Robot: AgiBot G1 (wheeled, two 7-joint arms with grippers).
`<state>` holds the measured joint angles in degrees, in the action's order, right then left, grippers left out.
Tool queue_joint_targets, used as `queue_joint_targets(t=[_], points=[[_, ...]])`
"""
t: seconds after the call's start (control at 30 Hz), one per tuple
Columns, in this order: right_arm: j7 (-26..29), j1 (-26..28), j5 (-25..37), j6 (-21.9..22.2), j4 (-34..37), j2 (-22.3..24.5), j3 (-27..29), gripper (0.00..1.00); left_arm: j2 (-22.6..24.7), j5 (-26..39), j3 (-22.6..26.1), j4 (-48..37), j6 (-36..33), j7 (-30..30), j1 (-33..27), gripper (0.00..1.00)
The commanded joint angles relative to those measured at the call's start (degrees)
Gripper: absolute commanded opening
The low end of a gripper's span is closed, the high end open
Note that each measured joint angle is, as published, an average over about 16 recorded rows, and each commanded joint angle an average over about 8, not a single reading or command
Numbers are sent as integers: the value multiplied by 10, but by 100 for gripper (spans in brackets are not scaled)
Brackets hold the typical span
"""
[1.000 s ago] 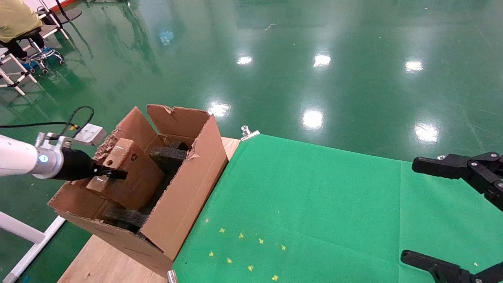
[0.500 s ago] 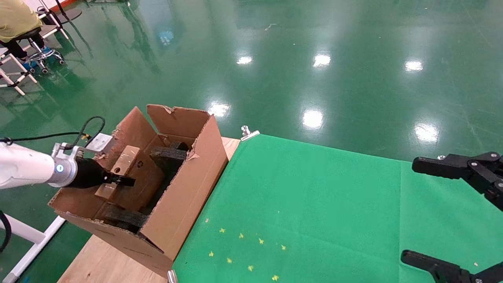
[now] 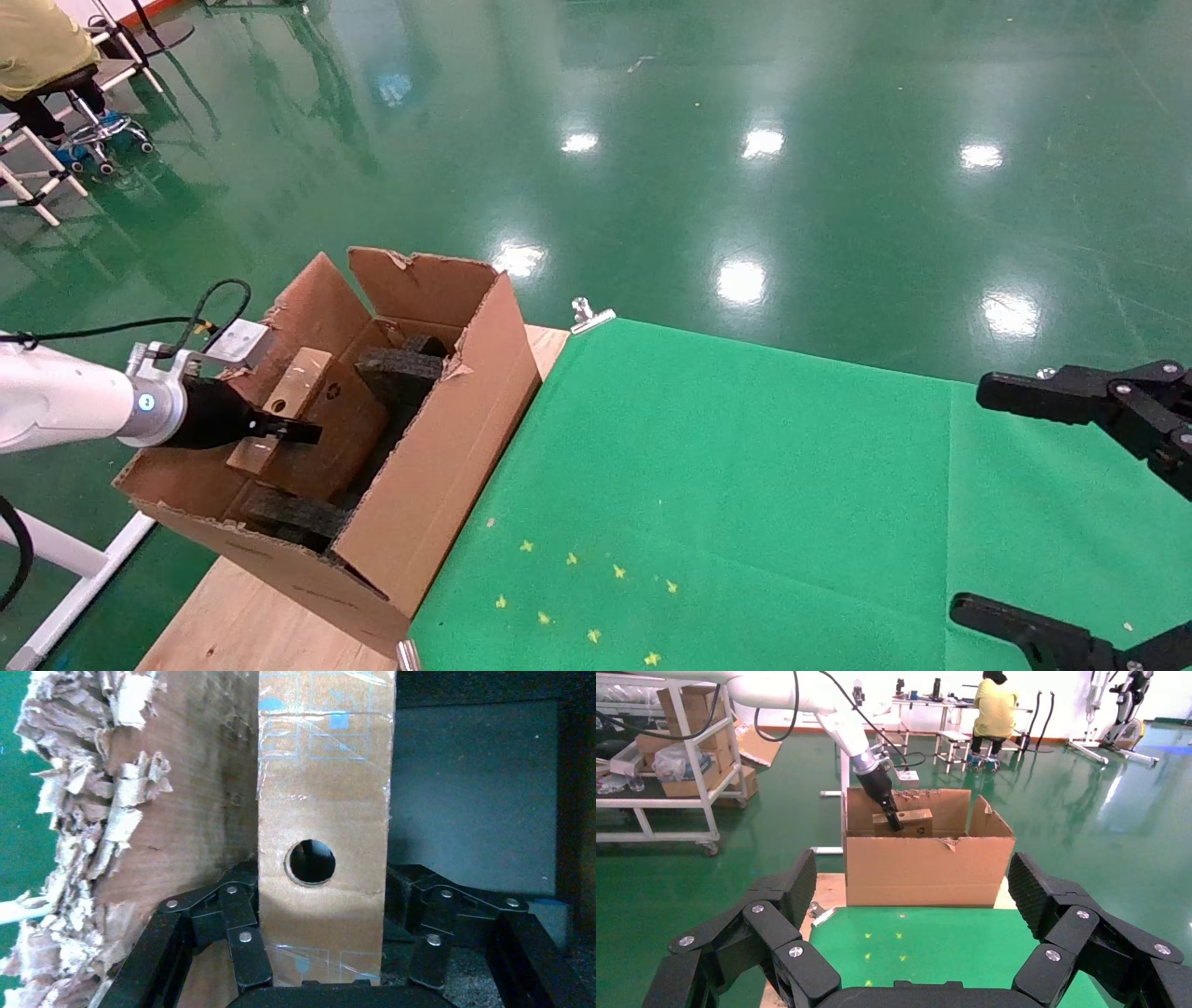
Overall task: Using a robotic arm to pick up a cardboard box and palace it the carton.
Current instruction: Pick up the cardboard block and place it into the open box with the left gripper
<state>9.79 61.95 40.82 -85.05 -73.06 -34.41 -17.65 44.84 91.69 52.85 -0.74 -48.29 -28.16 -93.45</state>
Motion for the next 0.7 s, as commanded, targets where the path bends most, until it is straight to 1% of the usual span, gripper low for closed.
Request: queue_joint_targets(t=[0.03, 0.7], points=[[0, 0, 0, 0, 0, 0, 0, 100, 0, 0, 0, 0, 0, 0, 0, 100], [0, 0, 0, 0, 0, 0, 0, 100, -11, -4, -3, 9, -16, 4, -21, 100]])
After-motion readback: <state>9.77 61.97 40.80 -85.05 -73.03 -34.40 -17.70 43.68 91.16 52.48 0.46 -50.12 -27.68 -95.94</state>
